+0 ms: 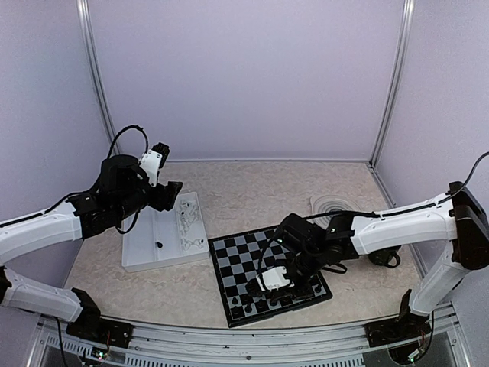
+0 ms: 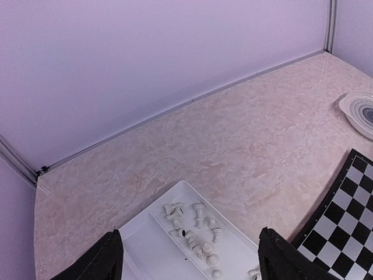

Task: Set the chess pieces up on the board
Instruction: Place the queen at e8.

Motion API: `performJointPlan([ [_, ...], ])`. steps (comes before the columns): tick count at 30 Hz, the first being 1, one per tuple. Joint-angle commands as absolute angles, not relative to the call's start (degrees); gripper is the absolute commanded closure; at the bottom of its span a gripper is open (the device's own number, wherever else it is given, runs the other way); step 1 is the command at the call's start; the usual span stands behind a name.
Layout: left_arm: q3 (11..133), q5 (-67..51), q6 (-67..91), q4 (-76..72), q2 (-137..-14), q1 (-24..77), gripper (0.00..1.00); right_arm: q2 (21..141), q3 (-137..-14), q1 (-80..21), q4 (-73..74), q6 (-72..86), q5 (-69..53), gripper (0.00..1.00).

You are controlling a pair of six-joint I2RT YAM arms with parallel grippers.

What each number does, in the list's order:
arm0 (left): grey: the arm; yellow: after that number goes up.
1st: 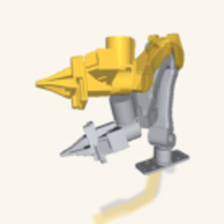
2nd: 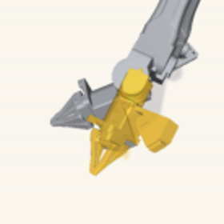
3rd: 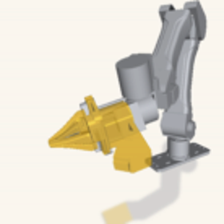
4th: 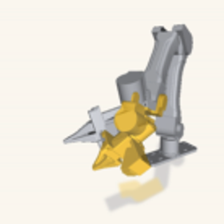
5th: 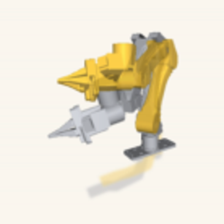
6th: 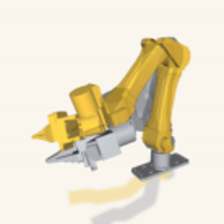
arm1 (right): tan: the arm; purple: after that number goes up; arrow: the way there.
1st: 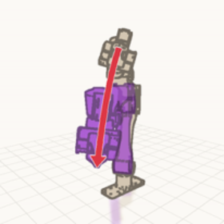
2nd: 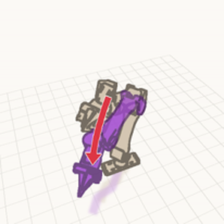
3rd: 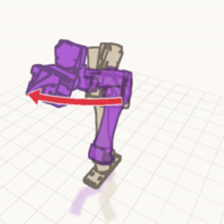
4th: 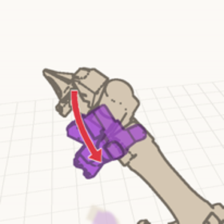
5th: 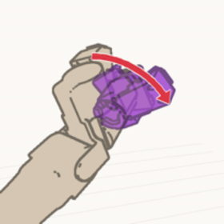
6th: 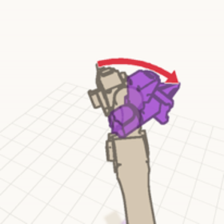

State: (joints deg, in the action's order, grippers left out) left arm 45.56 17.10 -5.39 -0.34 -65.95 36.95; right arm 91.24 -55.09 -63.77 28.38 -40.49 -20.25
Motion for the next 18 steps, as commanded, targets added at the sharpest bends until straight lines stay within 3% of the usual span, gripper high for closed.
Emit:
performJointPlan([
  [1, 45.31, 16.35, -5.19, -0.18, -65.83, 37.07, 0.21, 92.58, -54.82, -64.91, 28.16, -40.52, -19.93, 0.90],
  [5, 45.31, 16.35, -5.10, -0.18, -65.66, 37.09, 0.21, 92.97, -54.93, -64.95, 28.22, -40.52, -19.52, 0.89],
  [14, 45.08, 16.62, -5.18, 1.49, -65.61, 37.27, 0.21, 91.13, -57.00, -65.23, 31.23, -40.93, -18.96, 0.75],
  [18, 46.50, 21.46, -0.92, 4.43, -67.17, 37.52, 0.22, 88.22, -59.39, -65.14, 33.87, -41.47, -18.01, 0.72],
])
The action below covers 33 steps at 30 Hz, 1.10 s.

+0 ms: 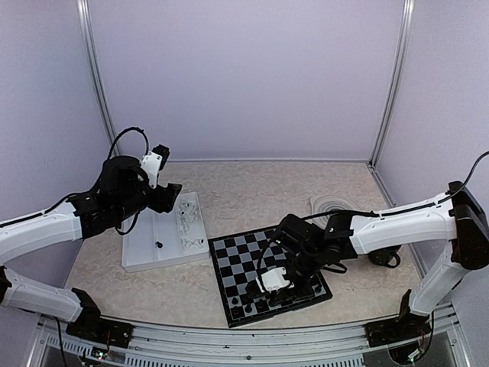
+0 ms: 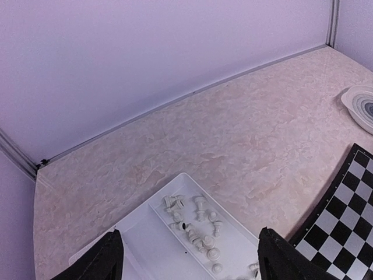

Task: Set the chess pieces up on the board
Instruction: Place the queen at e8, then move the storage box to the center of the board.

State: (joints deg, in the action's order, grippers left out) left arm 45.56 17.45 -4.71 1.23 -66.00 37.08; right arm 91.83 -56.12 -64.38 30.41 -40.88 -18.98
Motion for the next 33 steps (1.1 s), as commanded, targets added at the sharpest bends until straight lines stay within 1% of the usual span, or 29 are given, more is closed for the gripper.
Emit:
performJointPlan([
  [1, 47.85, 23.63, 1.52, 7.63, -68.13, 38.11, 0.23, 87.45, -59.92, -64.95, 34.53, -41.48, -17.87, 0.72],
  [2, 49.75, 26.31, 4.45, 11.02, -69.75, 38.60, 0.24, 86.63, -60.43, -64.59, 35.17, -41.44, -17.90, 0.72],
  [6, 56.18, 30.34, 19.30, 27.14, -74.40, 39.05, 0.34, 83.31, -61.27, -57.91, 34.63, -40.63, -21.86, 0.71],
  [9, 55.15, 29.82, 31.93, 32.72, -75.13, 40.82, 0.36, 81.49, -60.09, -49.99, 30.02, -39.70, -26.91, 0.69],
  [13, 54.63, 28.05, 39.96, 38.43, -76.80, 42.68, 0.42, 81.30, -59.02, -42.09, 21.85, -35.28, -32.56, 0.69],
  [17, 54.66, 26.03, 47.18, 44.31, -80.06, 42.67, 0.45, 80.32, -57.78, -41.56, 19.89, -36.41, -28.24, 0.69],
  [21, 52.60, 21.86, 54.92, 40.30, -81.01, 44.36, 0.45, 80.11, -56.69, -41.71, 20.53, -36.68, -30.23, 0.69],
  [27, 51.99, 24.40, 63.94, 35.41, -83.46, 46.76, 0.44, 79.33, -55.48, -42.12, 21.05, -37.21, -30.54, 0.68],
  [33, 54.68, 31.05, 73.94, 40.15, -86.78, 46.44, 0.45, 78.93, -54.68, -43.30, 20.88, -37.45, -29.93, 0.68],
])
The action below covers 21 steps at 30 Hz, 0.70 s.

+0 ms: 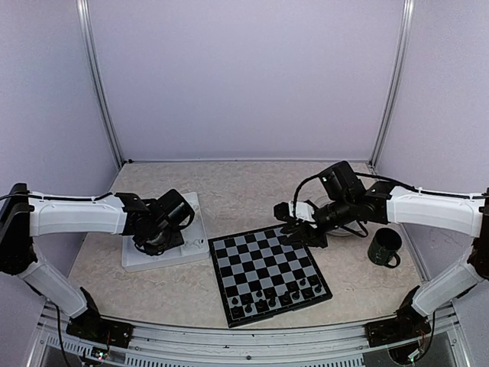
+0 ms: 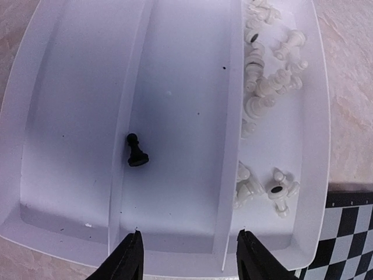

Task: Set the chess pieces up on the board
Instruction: Move the storage box to the center of the board.

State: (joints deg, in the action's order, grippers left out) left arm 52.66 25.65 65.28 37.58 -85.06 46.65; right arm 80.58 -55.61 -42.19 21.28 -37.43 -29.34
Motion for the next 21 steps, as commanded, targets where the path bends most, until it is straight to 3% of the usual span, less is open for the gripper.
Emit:
performJointPlan([
  [1, 55.20, 31.79, 74.89, 40.69, -87.27, 46.10, 0.45, 78.93, -54.52, -43.44, 20.83, -37.56, -29.89, 0.68],
  [9, 56.95, 25.78, 79.08, 39.99, -92.73, 38.99, 0.48, 78.84, -53.85, -44.47, 20.55, -38.05, -28.29, 0.68],
  [21, 59.91, 23.19, 81.46, 40.11, -102.03, 37.26, 0.56, 81.14, -53.78, -46.86, 20.83, -38.90, -27.01, 0.68],
])
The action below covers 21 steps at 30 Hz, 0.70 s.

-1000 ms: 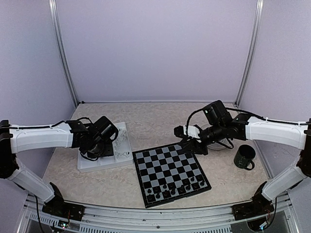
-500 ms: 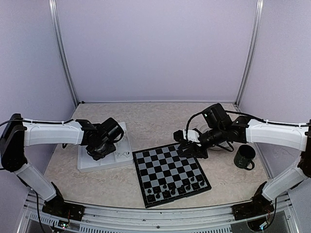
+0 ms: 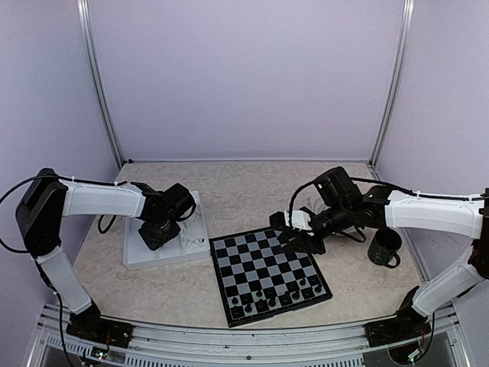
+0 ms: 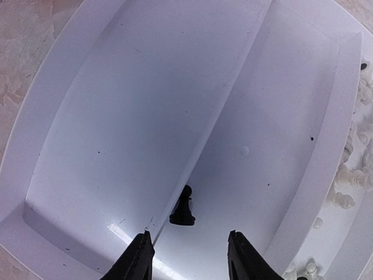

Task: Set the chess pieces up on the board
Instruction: Move the storage box to the center of the board.

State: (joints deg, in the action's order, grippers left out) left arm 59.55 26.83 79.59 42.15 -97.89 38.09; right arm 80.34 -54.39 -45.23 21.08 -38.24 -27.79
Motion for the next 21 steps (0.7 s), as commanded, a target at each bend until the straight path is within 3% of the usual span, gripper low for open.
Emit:
performJointPlan([
  [1, 60.00, 22.62, 81.31, 39.63, -102.80, 37.00, 0.60, 81.28, -53.79, -47.07, 20.86, -38.88, -26.99, 0.68],
  [3, 61.02, 22.10, 80.75, 39.38, -103.45, 36.79, 0.70, 81.51, -53.79, -47.39, 20.92, -38.88, -26.98, 0.68],
  [4, 61.96, 22.96, 80.94, 40.06, -103.60, 37.05, 0.71, 81.63, -53.79, -47.37, 21.02, -38.91, -26.98, 0.68],
  [12, 67.71, 34.48, 86.45, 51.73, -99.59, 40.36, 0.59, 82.15, -53.88, -47.55, 21.15, -38.93, -26.80, 0.68],
  [21, 64.78, 29.31, 86.44, 45.50, -98.71, 42.13, 0.58, 82.71, -53.89, -47.86, 21.10, -38.86, -26.76, 0.68],
])
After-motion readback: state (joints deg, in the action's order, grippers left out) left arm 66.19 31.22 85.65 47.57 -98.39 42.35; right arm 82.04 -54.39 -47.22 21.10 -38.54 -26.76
